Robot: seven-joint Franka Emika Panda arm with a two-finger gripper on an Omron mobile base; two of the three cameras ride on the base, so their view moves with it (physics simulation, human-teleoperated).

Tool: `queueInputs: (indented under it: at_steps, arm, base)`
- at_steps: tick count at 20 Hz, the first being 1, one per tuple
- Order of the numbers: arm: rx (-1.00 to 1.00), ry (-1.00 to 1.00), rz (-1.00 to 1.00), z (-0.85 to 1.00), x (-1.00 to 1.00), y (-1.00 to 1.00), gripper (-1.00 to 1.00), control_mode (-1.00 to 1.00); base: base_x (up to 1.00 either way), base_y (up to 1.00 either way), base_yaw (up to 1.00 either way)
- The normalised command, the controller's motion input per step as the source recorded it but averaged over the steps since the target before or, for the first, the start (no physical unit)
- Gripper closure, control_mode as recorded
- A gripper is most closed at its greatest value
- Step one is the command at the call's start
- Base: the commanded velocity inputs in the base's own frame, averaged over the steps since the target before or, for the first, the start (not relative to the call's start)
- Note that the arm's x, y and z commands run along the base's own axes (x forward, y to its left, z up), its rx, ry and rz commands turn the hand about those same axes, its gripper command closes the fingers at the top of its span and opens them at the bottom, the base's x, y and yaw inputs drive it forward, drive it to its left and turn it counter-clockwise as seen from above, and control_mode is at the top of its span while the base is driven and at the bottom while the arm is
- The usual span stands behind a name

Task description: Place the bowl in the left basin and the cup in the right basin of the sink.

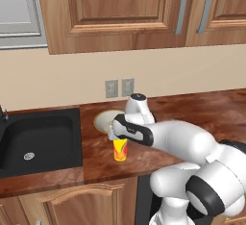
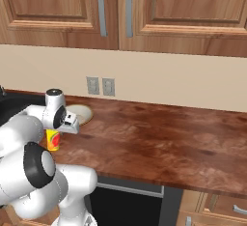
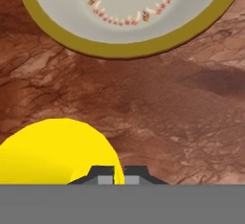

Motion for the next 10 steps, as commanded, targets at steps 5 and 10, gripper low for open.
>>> queueInputs:
  at_steps: [5, 10]
  arm:
    - [0.0, 0.0, 0.0, 0.2, -0.03, 0.0, 1.0, -1.0]
    - [0.0, -0.01, 0.0, 0.33, -0.11, 0.0, 1.0, -1.0]
  base:
    - [0.0, 0.0, 0.0]
    - [0.0, 0.0, 0.0]
